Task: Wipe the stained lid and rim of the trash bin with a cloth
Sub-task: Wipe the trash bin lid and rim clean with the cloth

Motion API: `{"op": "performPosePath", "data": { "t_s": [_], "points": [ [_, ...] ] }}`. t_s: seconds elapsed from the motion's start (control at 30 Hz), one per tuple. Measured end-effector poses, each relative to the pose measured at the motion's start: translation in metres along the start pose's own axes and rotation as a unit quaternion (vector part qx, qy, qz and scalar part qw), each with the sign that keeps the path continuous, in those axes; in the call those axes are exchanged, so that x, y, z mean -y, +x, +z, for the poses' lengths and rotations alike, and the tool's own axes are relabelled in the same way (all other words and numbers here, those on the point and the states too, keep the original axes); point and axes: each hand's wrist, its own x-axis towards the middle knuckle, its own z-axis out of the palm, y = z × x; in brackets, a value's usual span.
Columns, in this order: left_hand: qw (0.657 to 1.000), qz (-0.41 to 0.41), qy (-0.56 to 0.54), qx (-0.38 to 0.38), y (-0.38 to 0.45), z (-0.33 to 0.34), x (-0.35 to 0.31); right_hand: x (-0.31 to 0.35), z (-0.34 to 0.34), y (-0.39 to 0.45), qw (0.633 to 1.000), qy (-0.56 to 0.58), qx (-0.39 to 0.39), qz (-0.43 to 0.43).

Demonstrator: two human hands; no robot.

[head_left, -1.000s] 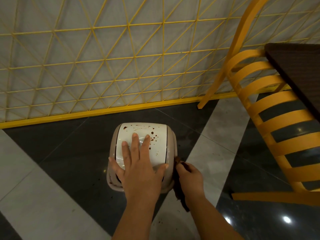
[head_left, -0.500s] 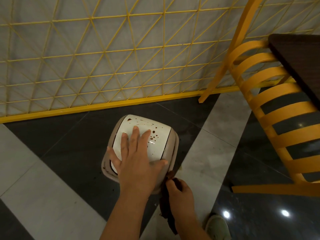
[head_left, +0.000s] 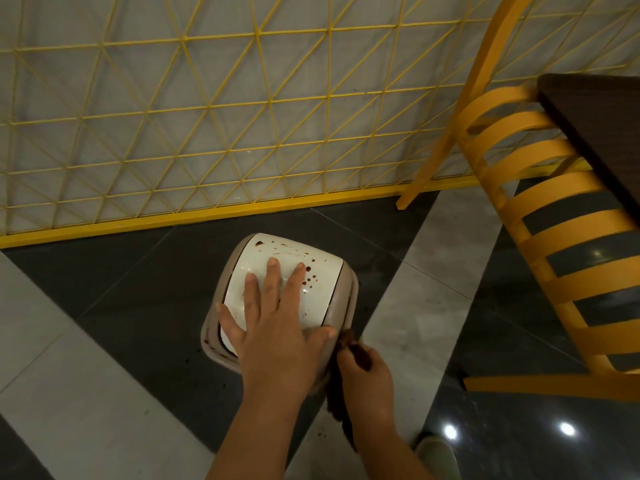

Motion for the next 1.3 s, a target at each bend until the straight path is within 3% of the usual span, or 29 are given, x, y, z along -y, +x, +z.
{"op": "performPosePath", "data": {
  "t_s": [0.47,0.63,0.83,1.17,1.3],
  "points": [
    [1.0,-0.008,-0.002,0.002,-0.002,0.001,-0.003,0.057,0.003,0.051,1.0,-0.006,-0.008,-0.008],
    [1.0,-0.01,-0.004,-0.002,-0.001,0.002,-0.003,0.03,-0.003,0.03,1.0,-0.014,0.005,-0.016],
    [1.0,-0.011,-0.009,0.002,-0.001,0.002,-0.002,-0.008,-0.002,-0.007,0.999,0.002,0.016,0.04],
    [1.0,-0.007,-0.017,0.007,-0.002,-0.001,-0.003,0.053,0.0,0.037,1.0,-0.011,0.009,-0.009],
    [1.0,-0.01,-0.014,0.0,-0.002,0.001,-0.002,0.048,0.006,0.038,1.0,0.01,-0.015,-0.013]
  ]
}}
